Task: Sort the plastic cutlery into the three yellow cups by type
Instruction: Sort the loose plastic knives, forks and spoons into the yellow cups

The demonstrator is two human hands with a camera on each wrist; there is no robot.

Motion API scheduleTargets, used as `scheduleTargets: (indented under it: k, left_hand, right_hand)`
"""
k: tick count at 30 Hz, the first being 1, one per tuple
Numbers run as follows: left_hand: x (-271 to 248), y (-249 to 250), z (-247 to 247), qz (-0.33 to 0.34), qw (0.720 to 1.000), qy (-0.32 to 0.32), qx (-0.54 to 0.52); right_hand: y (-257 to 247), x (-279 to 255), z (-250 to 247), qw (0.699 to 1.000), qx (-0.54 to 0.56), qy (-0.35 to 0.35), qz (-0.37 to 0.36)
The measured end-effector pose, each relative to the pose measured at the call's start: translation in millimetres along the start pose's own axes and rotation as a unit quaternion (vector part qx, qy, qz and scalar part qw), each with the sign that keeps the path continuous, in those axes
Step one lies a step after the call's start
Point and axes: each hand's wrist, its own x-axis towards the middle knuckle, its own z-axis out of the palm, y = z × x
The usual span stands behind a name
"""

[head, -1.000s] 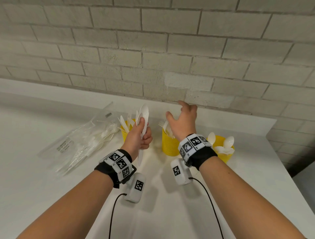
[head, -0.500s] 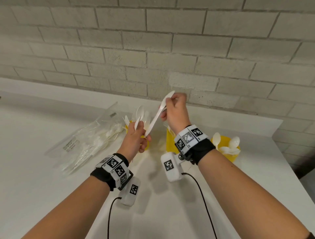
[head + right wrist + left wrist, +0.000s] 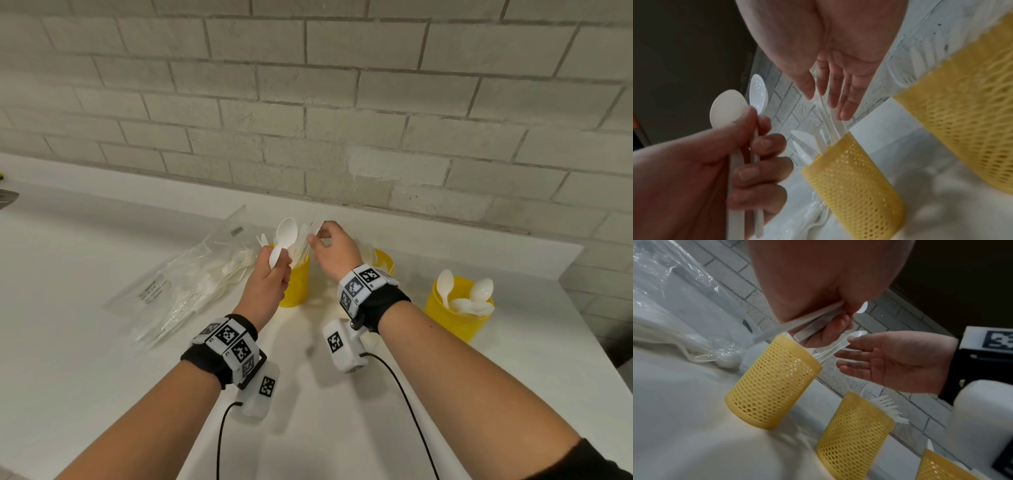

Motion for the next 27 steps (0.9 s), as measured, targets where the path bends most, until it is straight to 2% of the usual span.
scheduleTargets:
  k: [3, 7, 11, 13, 15, 17, 20, 22, 24, 27]
  left_hand:
    - [1, 0, 4, -0.007, 1.0, -0.007, -0.007]
    - [3, -2, 13, -0.011, 1.0, -0.015, -0.012]
    - [3, -5, 14, -0.014, 1.0, 0.01, -0.006]
    - [3, -6, 12, -0.022, 0.999, 0.014, -0.021]
    - [2, -6, 10, -0.026, 0.999, 0.007, -0.033]
    - [1, -5, 7, -0.023, 0.999, -0.002, -0.032]
    - [1, -6, 6, -0.017, 1.0, -0.009, -0.02]
    - [0, -5, 10, -0.009, 1.0, -0.021, 0.001]
    - [-3, 1, 20, 0.011, 0.999, -0.045, 0.022]
    - [-9, 12, 43, 0.049, 0.994, -0.075, 0.057]
  right_hand:
    - [0, -3, -6, 0.999, -0.022, 0.015, -0.025]
    - [-6, -8, -13, 0.997, 0.036, 0.049, -0.043]
    - [-10, -2, -10, 0.996, 0.038, 0.067, -0.042]
    - [-6, 2, -4, 0.998, -0.014, 0.042, -0.042]
    - [3, 2, 3, 0.995, -0.09, -0.024, -0.037]
    - [10, -2, 10, 0.991, -0.114, -0.064, -0.035]
    - [0, -11, 7, 0.997, -0.063, -0.029, -0.031]
    - [-13, -22, -4, 0.999, 0.04, -0.007, -0.018]
    - [-23, -35, -17, 0.991, 0.122, -0.044, -0.028]
    - [-15, -51, -31, 0.99, 0.116, -0.073, -0.034]
